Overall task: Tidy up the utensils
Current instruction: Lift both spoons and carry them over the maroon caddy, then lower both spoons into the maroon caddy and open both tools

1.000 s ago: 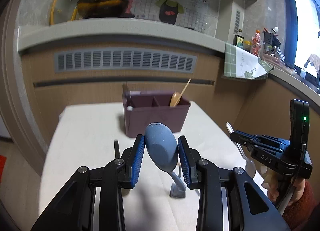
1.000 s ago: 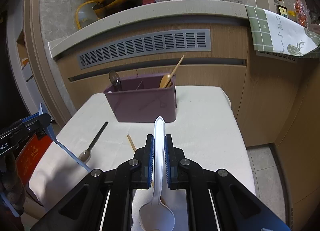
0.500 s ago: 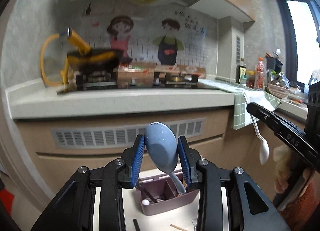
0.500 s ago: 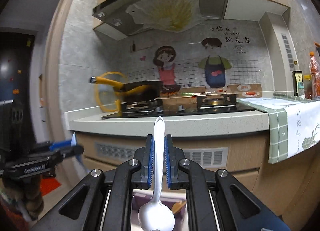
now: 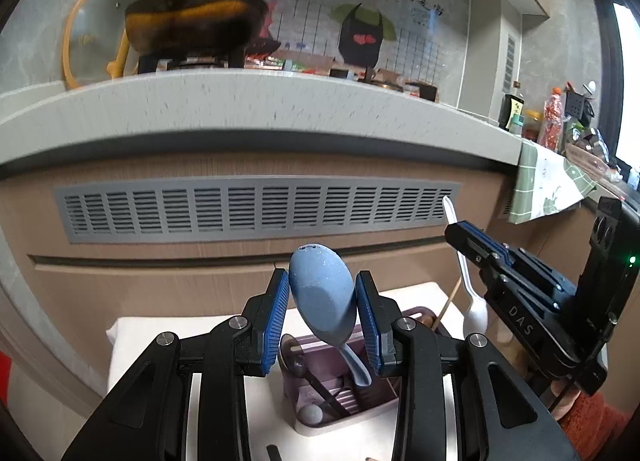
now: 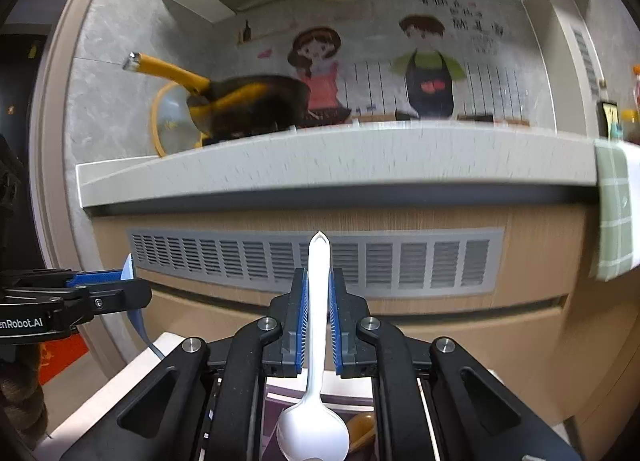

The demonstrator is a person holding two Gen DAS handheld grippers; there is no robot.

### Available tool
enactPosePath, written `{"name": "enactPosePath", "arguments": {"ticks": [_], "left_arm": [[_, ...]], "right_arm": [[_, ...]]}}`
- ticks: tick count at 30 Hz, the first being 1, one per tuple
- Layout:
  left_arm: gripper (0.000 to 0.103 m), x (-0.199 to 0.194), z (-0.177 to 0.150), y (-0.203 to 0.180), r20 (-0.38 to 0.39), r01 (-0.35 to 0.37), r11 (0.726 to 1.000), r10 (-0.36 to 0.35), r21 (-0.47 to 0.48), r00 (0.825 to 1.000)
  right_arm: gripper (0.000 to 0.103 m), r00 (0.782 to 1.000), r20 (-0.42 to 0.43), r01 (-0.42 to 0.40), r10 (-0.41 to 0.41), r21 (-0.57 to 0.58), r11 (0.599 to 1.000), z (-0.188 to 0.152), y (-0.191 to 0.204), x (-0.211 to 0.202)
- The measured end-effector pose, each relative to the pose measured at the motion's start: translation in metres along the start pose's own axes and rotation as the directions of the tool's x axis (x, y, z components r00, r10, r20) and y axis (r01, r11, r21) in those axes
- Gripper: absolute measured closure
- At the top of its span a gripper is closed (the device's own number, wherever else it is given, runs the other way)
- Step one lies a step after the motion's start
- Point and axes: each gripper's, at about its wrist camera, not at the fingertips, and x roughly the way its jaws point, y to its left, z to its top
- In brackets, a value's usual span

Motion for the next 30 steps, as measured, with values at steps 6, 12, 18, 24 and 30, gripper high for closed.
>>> {"name": "enactPosePath", "arguments": {"ticks": [6,12,18,24,30], "left_arm": [[0.068,0.02,-0.01,0.001,-0.031,0.011,1.0,-0.011,-0.025,0.999],[0.062,0.026,-0.024,0.006,-0.029,0.105,0.991,-0.108,-0.083,0.994],[0.055,-0.017,-0.032,0.009,0.063,0.053,0.991,-0.046,-0.12,0.997],[0.054,-0.05,-0.072,0.013,0.009,-0.062,0.991,0.064,-0.119,0.998],[0.054,-0.09,-0.132,0.013,-0.024,-0.105,0.983,0.102,-0.149,0.994]], "right_arm": [[0.094,1.0,-0.025,0.007,-0.007,0.002,1.0,-0.015,-0.003,0.016],[0.084,0.992,-0.116,-0.043,0.049,0.057,0.997,-0.021,-0.015,0.008],[0.082,0.996,-0.083,0.029,-0.022,0.078,0.997,-0.016,-0.029,-0.053],[0.082,0.982,-0.184,0.053,-0.041,0.059,0.997,-0.029,-0.027,-0.095],[0.082,0.947,-0.321,-0.001,0.009,0.024,1.0,-0.072,-0.017,-0.125]]}}
